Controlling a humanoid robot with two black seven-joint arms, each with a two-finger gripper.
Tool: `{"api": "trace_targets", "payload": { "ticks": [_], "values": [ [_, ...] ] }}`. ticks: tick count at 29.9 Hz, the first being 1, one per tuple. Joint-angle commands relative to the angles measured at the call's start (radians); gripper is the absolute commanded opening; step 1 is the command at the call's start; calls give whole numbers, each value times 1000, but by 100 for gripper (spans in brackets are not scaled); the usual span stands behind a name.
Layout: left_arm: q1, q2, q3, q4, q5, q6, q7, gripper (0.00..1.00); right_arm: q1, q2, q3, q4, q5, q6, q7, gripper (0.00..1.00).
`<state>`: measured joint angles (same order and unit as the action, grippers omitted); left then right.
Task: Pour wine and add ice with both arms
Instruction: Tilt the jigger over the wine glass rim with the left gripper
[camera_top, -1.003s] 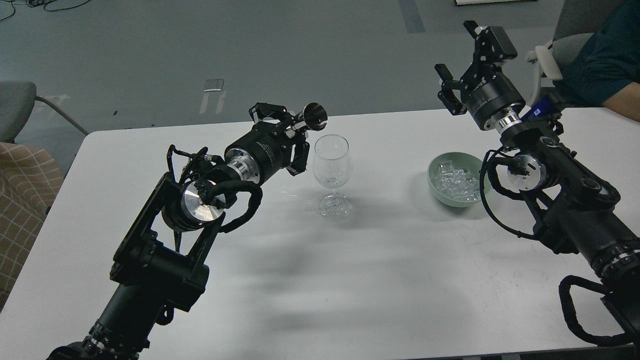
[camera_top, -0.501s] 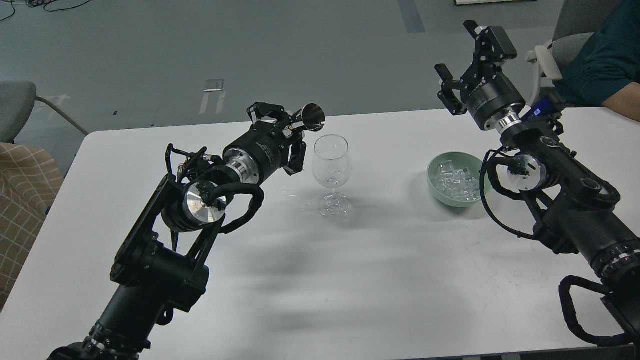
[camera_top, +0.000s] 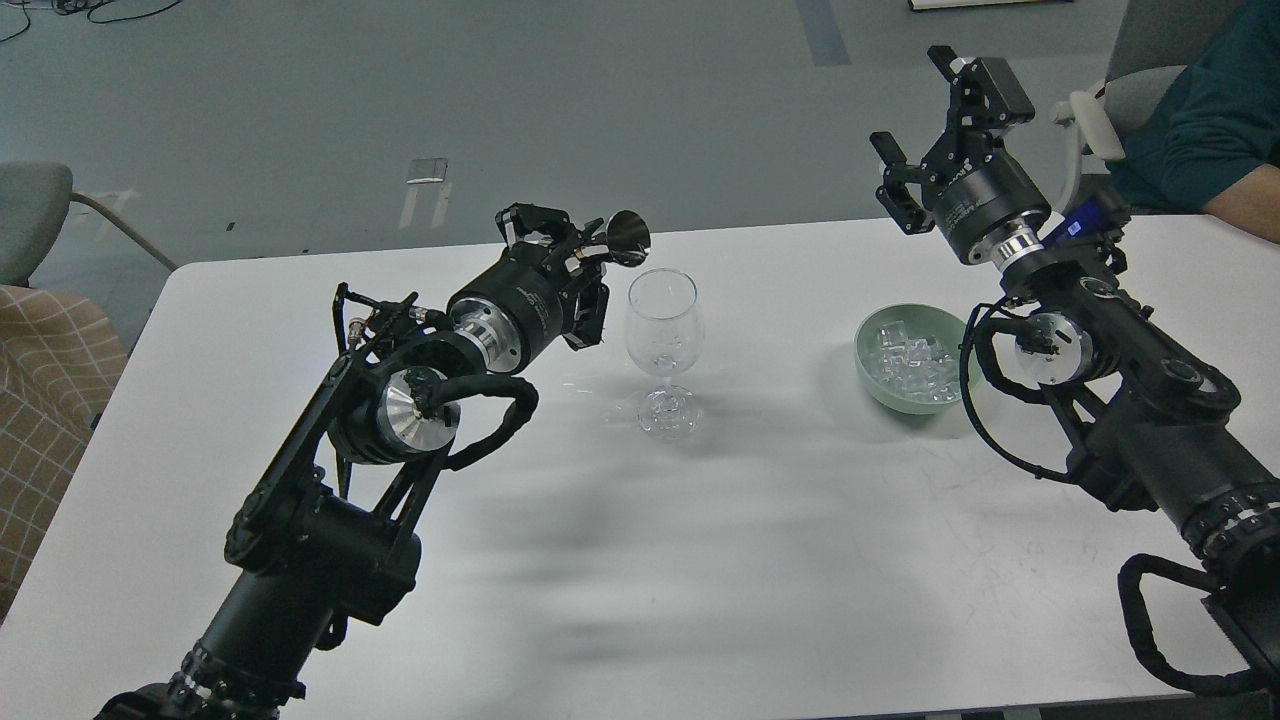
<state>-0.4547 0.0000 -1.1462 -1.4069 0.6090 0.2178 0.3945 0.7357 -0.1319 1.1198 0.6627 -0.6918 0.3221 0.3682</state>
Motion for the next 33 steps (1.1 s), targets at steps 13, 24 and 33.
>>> {"api": "trace_targets", "payload": {
  "ticks": [13,24,33],
  "values": [
    [4,0,5,-4,83,0,-3,0,-1,0,0,0,0,0,0,100],
    [1,0,34,-18,98,3,-3,0,-1,0,0,0,0,0,0,100],
    [2,0,51,-24,147,3,-3,0,-1,0,1,0,0,0,0,100]
  ]
}}
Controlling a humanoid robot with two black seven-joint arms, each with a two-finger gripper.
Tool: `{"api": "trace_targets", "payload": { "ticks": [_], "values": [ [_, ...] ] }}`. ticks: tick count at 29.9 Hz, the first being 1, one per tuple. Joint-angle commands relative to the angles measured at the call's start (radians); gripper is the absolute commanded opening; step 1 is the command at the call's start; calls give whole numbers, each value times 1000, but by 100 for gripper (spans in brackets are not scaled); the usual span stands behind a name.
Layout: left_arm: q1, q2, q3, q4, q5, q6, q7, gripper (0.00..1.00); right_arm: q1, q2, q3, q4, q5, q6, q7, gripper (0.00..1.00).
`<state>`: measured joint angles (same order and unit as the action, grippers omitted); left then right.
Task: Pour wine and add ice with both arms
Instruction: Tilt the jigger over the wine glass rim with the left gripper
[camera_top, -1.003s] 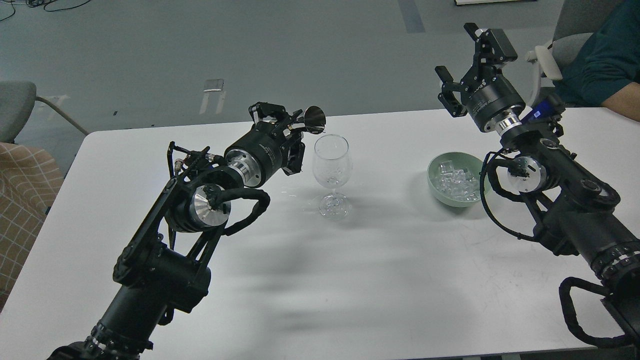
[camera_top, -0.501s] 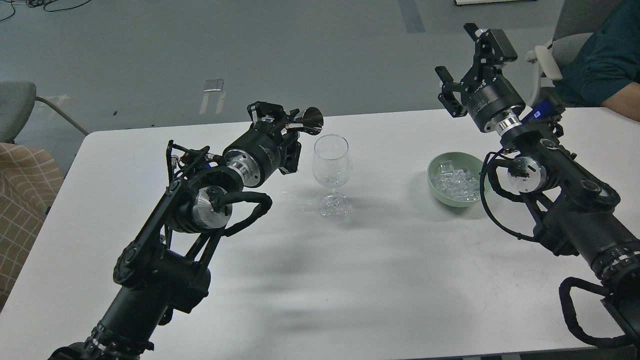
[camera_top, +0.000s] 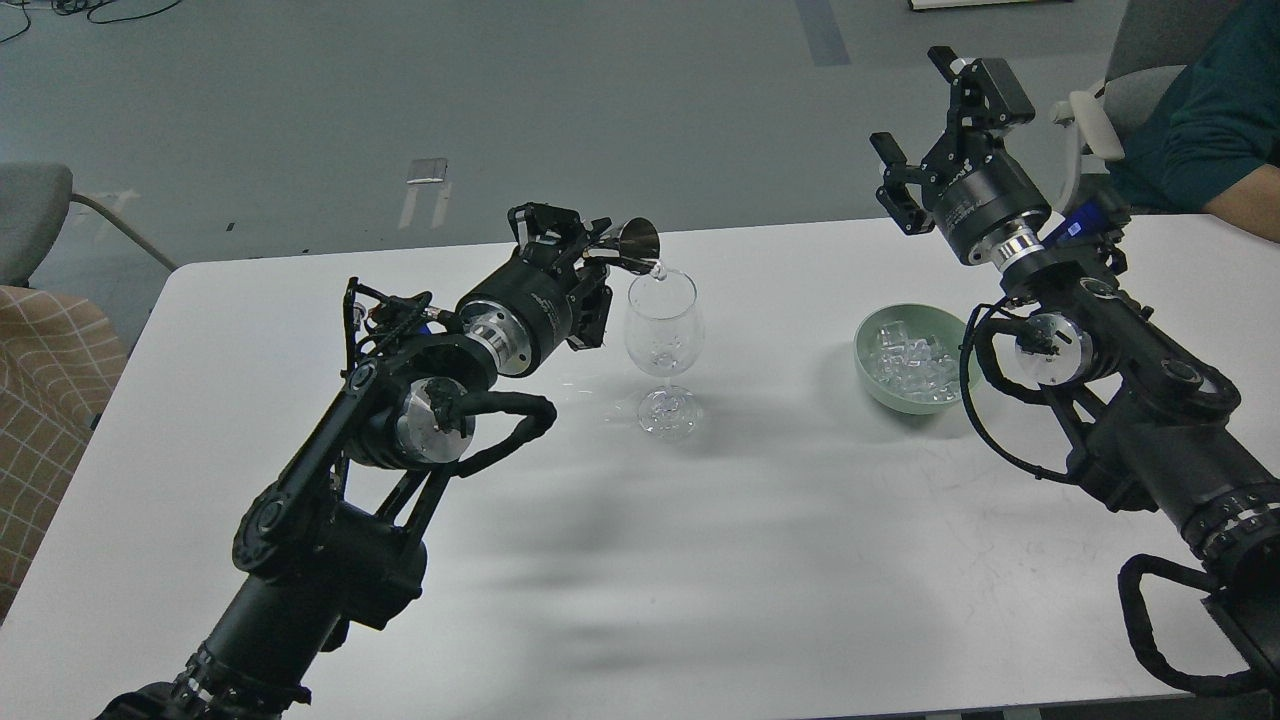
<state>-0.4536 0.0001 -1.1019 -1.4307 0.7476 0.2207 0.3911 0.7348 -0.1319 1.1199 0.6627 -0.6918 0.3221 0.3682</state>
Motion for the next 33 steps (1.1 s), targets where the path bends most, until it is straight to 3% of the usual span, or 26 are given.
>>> {"api": "trace_targets", "payload": {
  "ticks": [1,33],
  "values": [
    [1,0,7,0,9,0,0,0,0,0,0,0,0,0,0,100],
    [4,0,40,1,190,-1,-21,0,-11,0,0,0,0,0,0,100]
  ]
}}
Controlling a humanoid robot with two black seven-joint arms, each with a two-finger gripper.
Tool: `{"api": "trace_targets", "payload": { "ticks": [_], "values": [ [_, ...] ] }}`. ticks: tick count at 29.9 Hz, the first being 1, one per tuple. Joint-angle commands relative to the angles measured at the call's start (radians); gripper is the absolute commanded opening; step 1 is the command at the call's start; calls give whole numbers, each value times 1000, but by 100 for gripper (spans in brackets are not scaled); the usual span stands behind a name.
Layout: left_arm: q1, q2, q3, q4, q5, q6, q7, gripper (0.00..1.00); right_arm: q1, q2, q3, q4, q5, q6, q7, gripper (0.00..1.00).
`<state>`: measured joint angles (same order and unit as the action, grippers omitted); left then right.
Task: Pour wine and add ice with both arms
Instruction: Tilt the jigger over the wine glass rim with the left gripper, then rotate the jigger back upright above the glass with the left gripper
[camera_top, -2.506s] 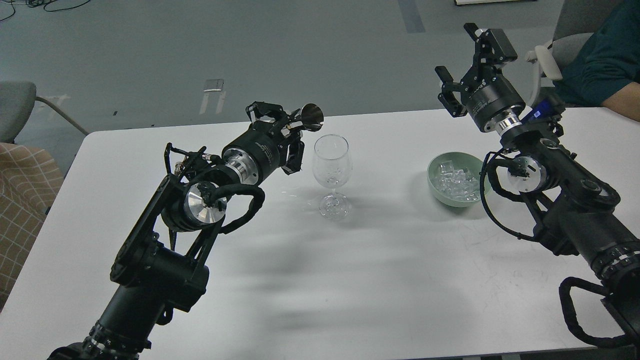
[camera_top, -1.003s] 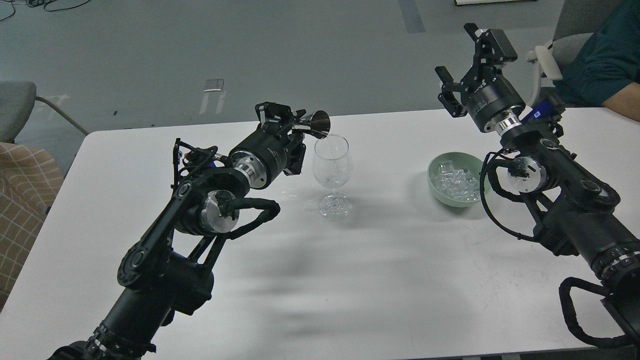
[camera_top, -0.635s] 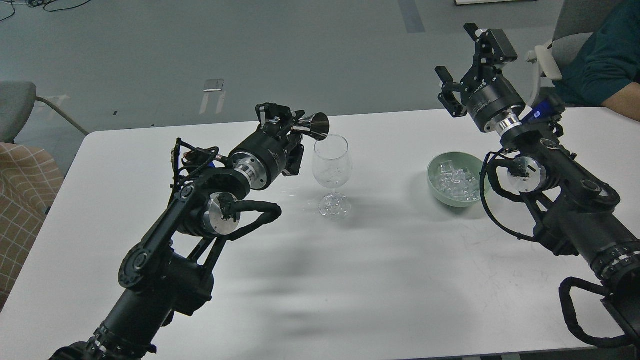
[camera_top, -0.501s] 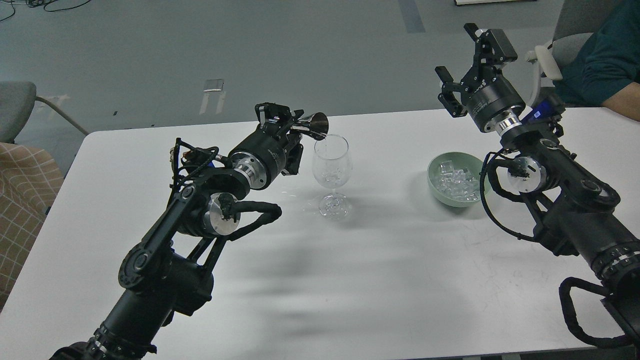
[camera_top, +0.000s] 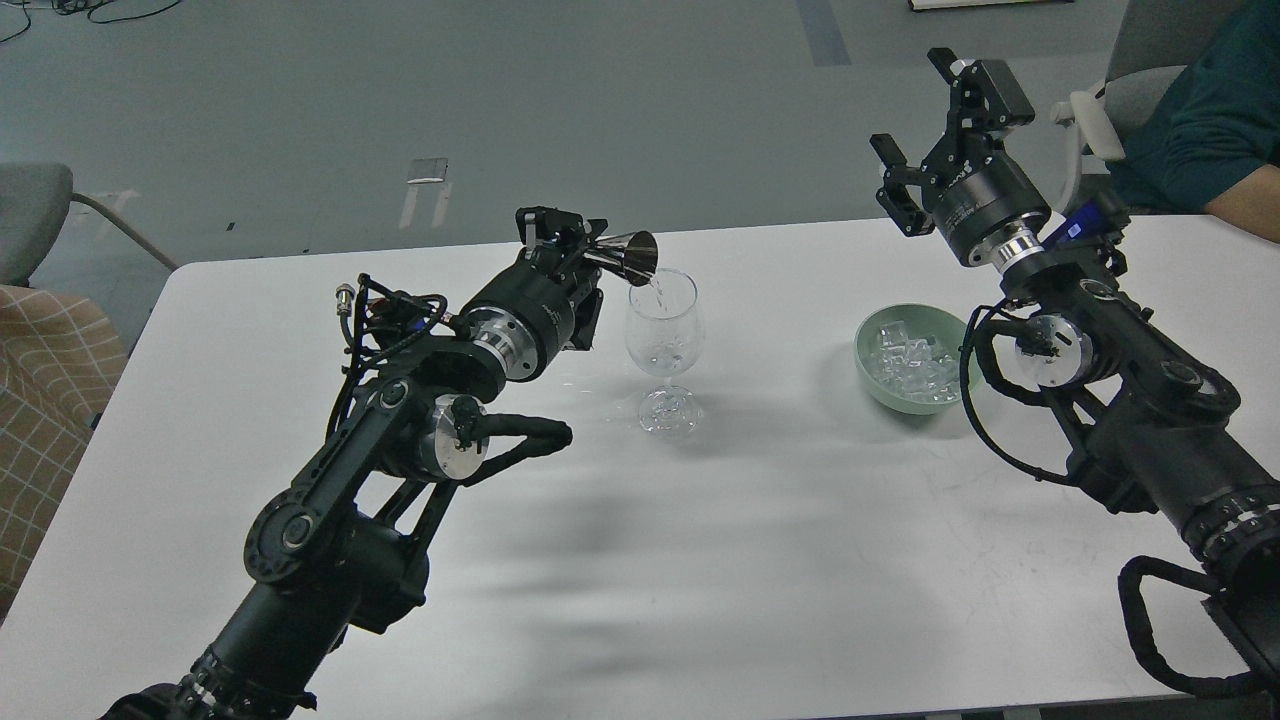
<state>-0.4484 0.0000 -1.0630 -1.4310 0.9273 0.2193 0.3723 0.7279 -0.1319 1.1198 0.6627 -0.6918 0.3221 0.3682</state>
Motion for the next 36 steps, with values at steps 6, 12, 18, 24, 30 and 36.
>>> {"api": "trace_targets", "payload": {
  "ticks": [6,12,18,24,30,36],
  "values": [
    [-1,0,6,1,59,0,-15,0,-4,0,2,1,0,0,0,100],
    [-1,0,8,1,107,0,-24,0,-4,0,2,1,0,0,0,100],
    [-4,0,8,1,153,0,-39,0,-4,0,2,1,0,0,1,100],
    [-7,0,9,-2,186,0,-47,0,-4,0,3,1,0,0,1,100],
    [-6,0,9,-9,235,0,-65,0,-4,0,2,1,0,0,0,100],
    [-4,0,49,-28,301,0,-95,0,-4,0,2,0,0,0,0,100]
  ]
}}
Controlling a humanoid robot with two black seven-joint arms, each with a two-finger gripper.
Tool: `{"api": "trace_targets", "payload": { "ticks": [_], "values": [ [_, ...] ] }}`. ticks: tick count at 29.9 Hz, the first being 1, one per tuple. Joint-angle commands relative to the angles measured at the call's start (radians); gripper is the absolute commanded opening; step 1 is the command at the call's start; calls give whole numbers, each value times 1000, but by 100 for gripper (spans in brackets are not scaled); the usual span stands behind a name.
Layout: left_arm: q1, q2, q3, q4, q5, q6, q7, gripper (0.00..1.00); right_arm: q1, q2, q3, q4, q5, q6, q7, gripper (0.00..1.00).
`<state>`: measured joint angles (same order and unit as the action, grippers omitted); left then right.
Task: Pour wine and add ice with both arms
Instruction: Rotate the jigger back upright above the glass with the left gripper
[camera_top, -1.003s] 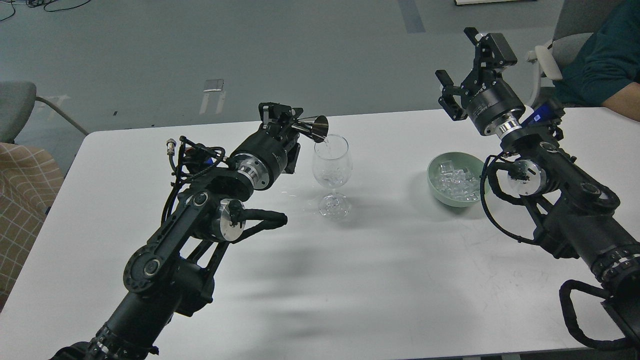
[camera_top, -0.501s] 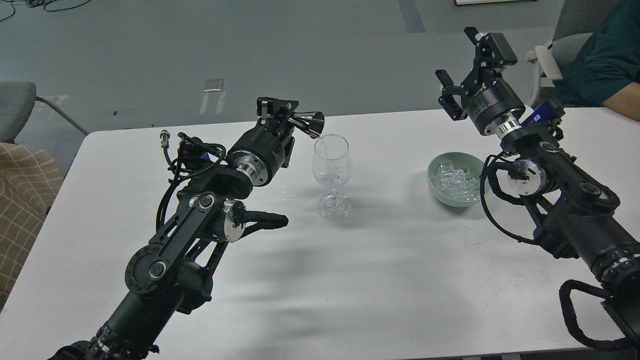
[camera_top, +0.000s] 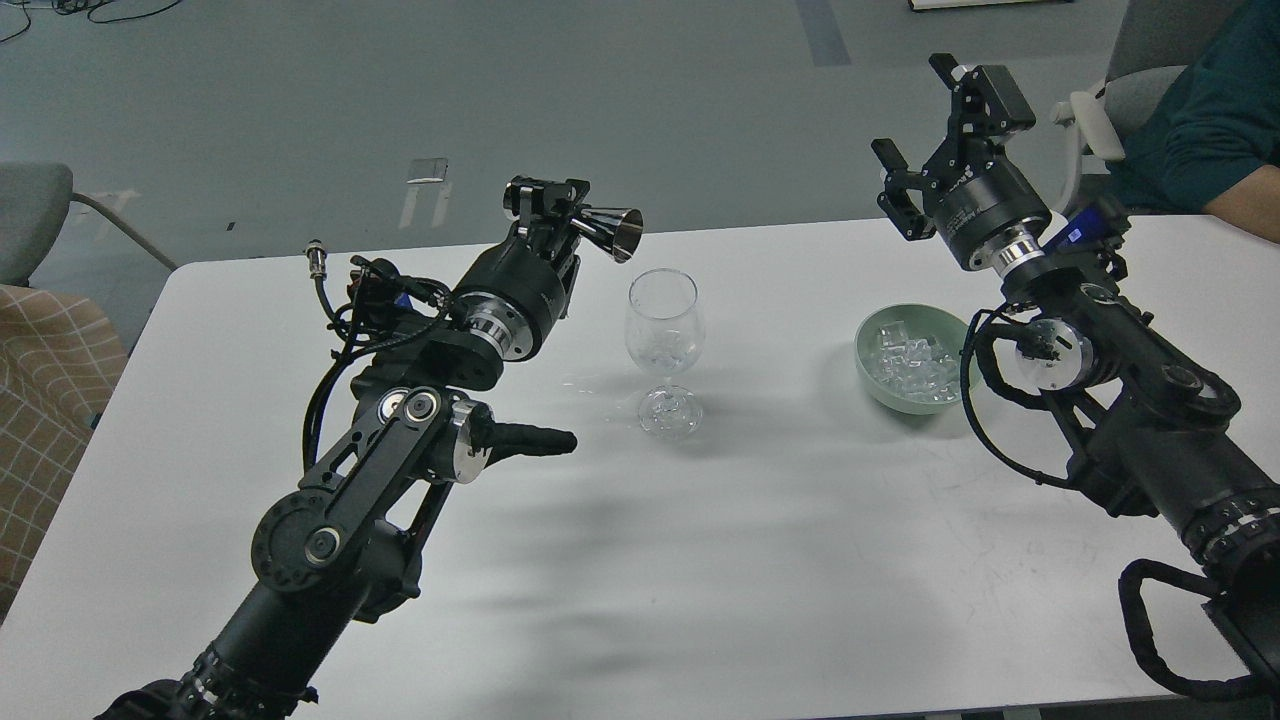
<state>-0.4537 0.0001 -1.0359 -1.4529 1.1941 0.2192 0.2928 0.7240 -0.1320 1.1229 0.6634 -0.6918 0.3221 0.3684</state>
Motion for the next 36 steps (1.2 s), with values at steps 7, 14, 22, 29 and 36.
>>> {"api": "trace_targets", "payload": {
  "ticks": [7,14,22,29,36],
  "values": [
    [10,0,31,-11,102,0,-52,0,0,-1,0,-1,0,0,1,100],
    [30,0,59,-11,217,2,-96,0,0,0,0,-1,0,0,1,100],
    [41,0,62,-11,263,2,-112,0,0,0,-2,-1,0,0,1,100],
    [55,0,108,-11,369,6,-156,0,0,0,-2,-1,0,0,1,100],
    [55,0,114,-8,400,8,-167,0,-1,0,-2,-1,0,0,1,100]
  ]
}}
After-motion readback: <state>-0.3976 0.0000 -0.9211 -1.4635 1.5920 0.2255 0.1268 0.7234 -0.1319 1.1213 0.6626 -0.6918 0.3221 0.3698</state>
